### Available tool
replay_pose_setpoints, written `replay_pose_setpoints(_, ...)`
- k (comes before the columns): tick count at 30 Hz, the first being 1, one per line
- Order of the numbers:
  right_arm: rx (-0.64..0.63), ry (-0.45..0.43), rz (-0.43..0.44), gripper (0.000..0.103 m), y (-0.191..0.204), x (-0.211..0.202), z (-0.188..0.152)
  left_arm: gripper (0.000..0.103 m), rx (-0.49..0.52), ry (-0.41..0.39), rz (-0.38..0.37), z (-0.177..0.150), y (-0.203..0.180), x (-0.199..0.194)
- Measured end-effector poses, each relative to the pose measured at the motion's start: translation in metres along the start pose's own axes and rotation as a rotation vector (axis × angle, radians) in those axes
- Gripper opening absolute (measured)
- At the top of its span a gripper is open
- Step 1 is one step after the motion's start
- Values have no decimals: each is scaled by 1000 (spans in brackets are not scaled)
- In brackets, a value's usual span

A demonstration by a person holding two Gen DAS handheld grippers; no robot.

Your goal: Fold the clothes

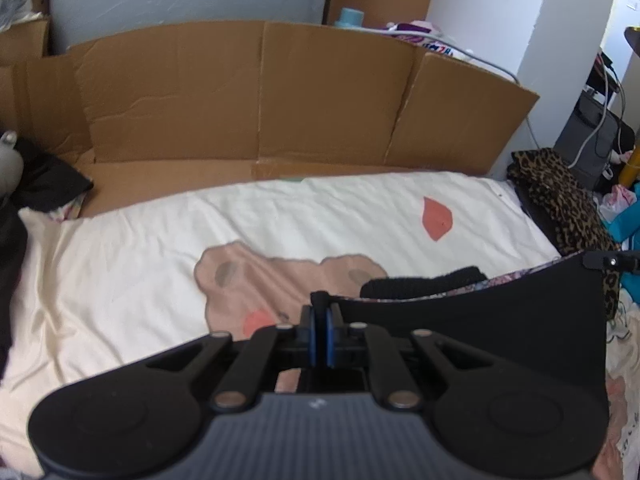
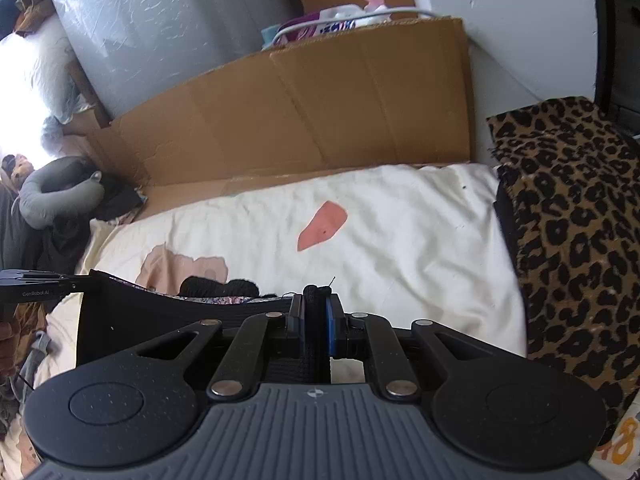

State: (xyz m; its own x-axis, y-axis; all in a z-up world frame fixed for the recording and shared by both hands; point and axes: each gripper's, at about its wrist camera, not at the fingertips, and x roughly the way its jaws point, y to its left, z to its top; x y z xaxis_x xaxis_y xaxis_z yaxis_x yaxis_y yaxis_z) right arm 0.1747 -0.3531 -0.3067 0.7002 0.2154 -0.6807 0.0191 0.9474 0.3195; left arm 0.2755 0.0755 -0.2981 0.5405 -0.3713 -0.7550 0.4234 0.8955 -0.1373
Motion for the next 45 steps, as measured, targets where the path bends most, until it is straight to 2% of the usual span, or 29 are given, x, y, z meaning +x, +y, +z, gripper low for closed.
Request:
replay_pose_setpoints(8,27,-9,-33,9,-11,-2,7,5,29,-11,-7,15,-7,14)
replay_pose_setpoints(19,39,23,-77,9,-25,31,7,5,8,54,4,17,10,56)
replay_pose_setpoints(31,8,76,-121,9,-32,71,0,6,49,141,12,5,14,105)
replay_pose_setpoints(38,-11,106,-134,10,-35,88,-5,7,37,154,23,4,16,115)
replay_pose_setpoints(40,-16,116,-136,11,-35,92,-5,16,38,160,43,5,13,112)
replay_pose_setpoints(42,-20,118,-137,14,-34,93,-5,19,41,169,65,6,11,109)
replay_pose_setpoints(45,-36,104,-143,15,-28,87,-2,18,57,170,70,7,6,98)
